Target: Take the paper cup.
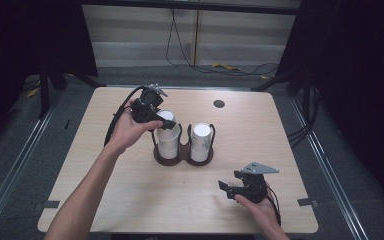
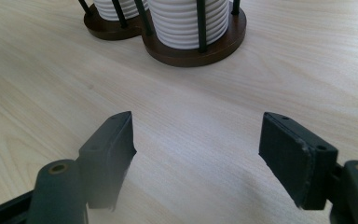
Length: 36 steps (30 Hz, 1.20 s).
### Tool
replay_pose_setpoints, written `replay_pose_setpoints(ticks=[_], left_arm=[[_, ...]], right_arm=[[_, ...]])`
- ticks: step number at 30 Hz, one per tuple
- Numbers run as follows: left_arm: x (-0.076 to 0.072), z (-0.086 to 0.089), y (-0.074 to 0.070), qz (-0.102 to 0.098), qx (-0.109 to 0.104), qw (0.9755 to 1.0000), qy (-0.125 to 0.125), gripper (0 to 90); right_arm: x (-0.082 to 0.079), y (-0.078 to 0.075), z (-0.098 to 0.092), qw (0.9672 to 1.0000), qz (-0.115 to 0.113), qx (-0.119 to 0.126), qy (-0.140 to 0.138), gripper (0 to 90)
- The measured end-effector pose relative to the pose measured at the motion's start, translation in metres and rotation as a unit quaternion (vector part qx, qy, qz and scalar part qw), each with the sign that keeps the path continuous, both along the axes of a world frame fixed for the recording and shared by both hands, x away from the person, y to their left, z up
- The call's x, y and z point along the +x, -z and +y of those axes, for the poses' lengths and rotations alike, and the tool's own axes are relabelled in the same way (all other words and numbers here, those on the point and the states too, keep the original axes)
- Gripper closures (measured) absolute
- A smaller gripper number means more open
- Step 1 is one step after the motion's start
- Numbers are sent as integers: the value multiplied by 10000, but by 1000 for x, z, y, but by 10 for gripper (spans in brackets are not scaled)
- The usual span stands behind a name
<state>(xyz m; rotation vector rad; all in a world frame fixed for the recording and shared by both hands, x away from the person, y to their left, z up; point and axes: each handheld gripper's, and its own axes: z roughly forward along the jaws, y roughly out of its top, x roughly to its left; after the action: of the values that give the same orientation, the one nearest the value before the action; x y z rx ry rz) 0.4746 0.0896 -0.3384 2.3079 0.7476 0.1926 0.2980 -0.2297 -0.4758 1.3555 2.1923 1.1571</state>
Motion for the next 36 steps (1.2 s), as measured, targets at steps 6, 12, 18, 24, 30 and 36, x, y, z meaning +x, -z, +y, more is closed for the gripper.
replay_pose_setpoints(ticks=[6,12,18,24,30,36], left_arm=[[0,3,-3,-17,-113,9999,-62,359],[-1,5,-3,20,-293,9995,-84,360],[-1,9,-8,-37,-439,9989,-125,361],[-4,16,-12,-42,-769,9970,-105,361],[-9,19,-20,-238,-861,9959,-115,361],[-14,23,-23,-324,-994,9945,-18,361]], right_arm=[[0,0,0,10000,1,3,-3,265],[0,0,0,10000,10,-6,-12,265],[0,0,0,10000,23,-4,-5,265],[0,0,1,10000,30,4,-6,264],[0,0,1,10000,26,5,-21,263],[0,0,1,10000,36,15,-9,263]])
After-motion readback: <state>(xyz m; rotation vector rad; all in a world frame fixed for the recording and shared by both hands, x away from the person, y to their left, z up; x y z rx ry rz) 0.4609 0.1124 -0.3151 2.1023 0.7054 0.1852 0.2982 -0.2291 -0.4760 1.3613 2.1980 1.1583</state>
